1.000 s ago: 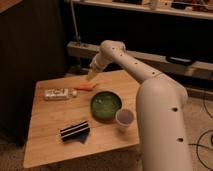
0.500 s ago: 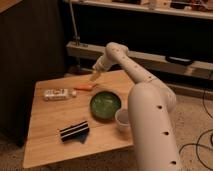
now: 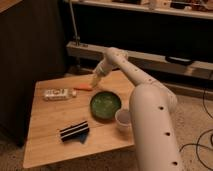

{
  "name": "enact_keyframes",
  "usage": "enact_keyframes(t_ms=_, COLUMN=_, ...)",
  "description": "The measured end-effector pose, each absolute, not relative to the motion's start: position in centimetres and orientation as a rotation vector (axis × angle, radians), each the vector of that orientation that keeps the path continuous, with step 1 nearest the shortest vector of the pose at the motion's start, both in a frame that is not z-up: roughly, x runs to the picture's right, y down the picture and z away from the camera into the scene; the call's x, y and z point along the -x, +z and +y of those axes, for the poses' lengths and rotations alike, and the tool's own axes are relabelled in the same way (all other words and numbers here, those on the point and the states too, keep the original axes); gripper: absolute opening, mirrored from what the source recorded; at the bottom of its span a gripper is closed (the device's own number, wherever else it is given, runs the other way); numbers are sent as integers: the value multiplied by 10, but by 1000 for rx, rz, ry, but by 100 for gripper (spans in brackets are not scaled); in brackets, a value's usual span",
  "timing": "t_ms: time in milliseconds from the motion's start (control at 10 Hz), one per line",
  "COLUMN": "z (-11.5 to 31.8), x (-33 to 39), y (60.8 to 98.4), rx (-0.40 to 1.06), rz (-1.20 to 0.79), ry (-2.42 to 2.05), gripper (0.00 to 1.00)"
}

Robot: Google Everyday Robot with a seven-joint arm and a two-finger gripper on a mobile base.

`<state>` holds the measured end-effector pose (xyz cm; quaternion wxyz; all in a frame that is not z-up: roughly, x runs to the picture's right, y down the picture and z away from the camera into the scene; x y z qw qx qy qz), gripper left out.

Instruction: Place the pepper in the ceramic cup

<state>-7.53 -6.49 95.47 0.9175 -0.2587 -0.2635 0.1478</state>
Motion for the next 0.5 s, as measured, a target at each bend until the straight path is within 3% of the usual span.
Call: enact_keyframes(t_ms=500, z=-40, x=92, y=972, rx=569, rz=-531, ry=284, gripper=65)
